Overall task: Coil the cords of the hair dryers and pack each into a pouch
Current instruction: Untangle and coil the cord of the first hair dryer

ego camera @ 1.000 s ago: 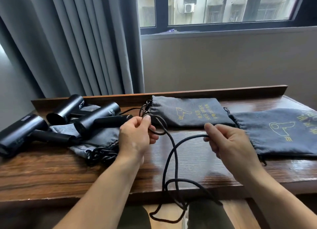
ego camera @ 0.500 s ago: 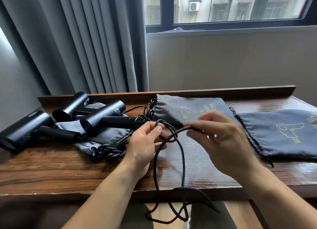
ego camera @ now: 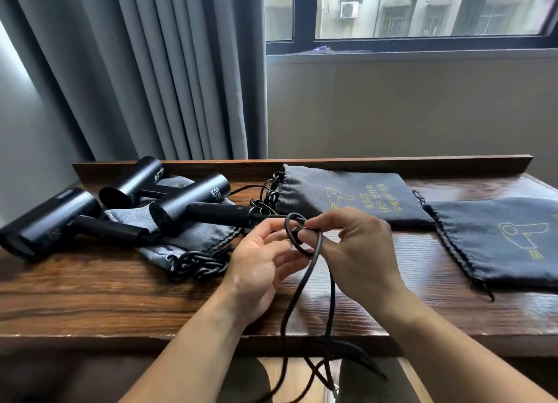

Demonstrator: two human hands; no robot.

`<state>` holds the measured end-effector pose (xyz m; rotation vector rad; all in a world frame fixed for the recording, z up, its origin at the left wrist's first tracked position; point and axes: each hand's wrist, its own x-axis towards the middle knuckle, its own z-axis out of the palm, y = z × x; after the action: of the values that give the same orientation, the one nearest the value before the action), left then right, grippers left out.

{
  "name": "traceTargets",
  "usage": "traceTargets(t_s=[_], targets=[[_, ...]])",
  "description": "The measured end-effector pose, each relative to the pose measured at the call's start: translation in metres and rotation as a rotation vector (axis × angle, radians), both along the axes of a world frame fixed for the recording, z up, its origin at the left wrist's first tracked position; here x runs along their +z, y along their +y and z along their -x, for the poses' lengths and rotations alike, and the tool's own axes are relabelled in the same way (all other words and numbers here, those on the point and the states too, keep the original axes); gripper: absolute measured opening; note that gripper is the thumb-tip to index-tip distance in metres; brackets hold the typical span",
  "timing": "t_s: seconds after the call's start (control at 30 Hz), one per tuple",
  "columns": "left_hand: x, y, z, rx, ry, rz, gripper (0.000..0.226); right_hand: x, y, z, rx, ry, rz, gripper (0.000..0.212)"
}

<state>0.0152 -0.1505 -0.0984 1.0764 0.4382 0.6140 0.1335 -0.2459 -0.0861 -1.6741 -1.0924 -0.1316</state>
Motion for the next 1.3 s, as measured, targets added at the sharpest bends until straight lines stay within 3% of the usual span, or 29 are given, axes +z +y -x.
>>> traceTargets(t_s=[0.2,0.27,0.37,0.43,0.5,0.63,0.77,0.87,0.93,1.0,1.1,1.23,1.3], targets=[[-0.005,0.005,0.001,0.038,0.028,-0.092,0.023,0.011,0.004,-0.005,0.176,0.274,0.111,0.009],[-0.006,0.005,0.002,0.097,0.105,-0.218,0.018,0.008,0.001,-0.007,0.144,0.170,0.172,0.014],[-0.001,0.005,0.006,0.238,0.230,-0.384,0.015,0.004,-0.012,-0.004,0.134,0.005,0.307,0.048],[0.002,0.008,0.010,0.369,0.369,-0.566,0.017,0.005,-0.022,-0.003,0.101,-0.023,0.291,0.060],[0.006,0.008,0.014,0.433,0.442,-0.739,0.015,0.010,-0.029,-0.005,0.061,-0.055,0.192,0.056],[0.021,-0.004,0.017,0.483,0.323,-0.971,0.018,0.022,-0.024,0.008,0.120,-0.141,0.142,0.034],[0.040,-0.011,0.021,0.321,0.129,-0.960,0.029,0.016,-0.006,0.013,0.180,-0.243,0.213,0.029],[0.039,0.000,0.023,0.184,0.032,-0.890,0.040,0.013,0.000,0.004,0.181,-0.017,0.174,0.005],[0.030,0.013,0.020,0.136,0.127,-0.990,0.052,0.013,0.000,0.003,0.231,0.184,0.130,0.004],[0.024,0.019,0.012,0.010,0.267,-1.159,0.055,0.014,-0.002,0.004,0.265,0.260,0.125,0.004],[0.014,0.018,-0.002,-0.182,0.388,-1.142,0.065,0.019,-0.010,0.002,0.284,0.373,0.114,0.007],[0.002,0.019,-0.018,-0.115,0.467,-1.221,0.030,0.035,-0.024,-0.019,0.295,0.809,-0.177,0.017],[0.000,0.017,-0.025,-0.087,0.471,-1.236,0.034,0.039,-0.032,-0.034,0.311,1.052,-0.395,0.020]])
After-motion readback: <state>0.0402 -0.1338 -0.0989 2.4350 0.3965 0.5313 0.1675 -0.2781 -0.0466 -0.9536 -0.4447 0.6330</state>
